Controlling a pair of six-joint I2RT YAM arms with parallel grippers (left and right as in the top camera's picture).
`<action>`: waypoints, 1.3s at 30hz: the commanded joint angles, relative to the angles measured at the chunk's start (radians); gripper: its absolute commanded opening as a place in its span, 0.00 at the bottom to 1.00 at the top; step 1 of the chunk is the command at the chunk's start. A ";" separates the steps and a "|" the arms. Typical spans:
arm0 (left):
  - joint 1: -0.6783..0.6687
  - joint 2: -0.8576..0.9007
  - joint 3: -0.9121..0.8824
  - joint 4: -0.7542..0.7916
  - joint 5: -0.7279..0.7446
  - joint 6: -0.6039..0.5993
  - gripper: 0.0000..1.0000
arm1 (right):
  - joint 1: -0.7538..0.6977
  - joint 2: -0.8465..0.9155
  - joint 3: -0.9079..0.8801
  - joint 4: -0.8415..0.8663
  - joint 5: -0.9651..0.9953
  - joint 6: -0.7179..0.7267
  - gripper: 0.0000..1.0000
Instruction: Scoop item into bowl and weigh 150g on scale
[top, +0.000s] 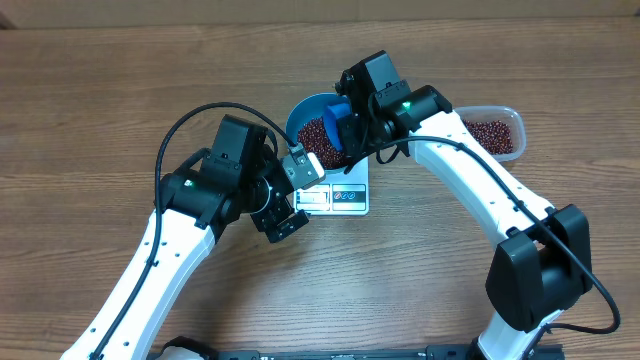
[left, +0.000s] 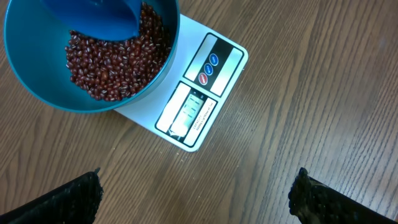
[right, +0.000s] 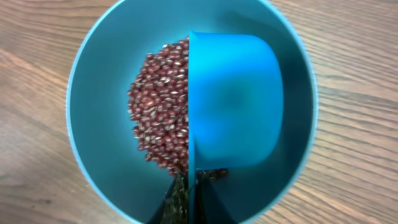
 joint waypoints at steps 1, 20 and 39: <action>-0.002 0.005 -0.005 0.004 0.008 0.019 0.99 | 0.004 0.008 0.013 0.002 -0.065 0.006 0.04; -0.002 0.005 -0.005 0.004 0.008 0.019 1.00 | 0.004 0.008 0.013 -0.009 -0.152 0.006 0.04; -0.002 0.005 -0.005 0.004 0.008 0.019 0.99 | -0.024 0.008 0.026 0.014 -0.176 0.029 0.04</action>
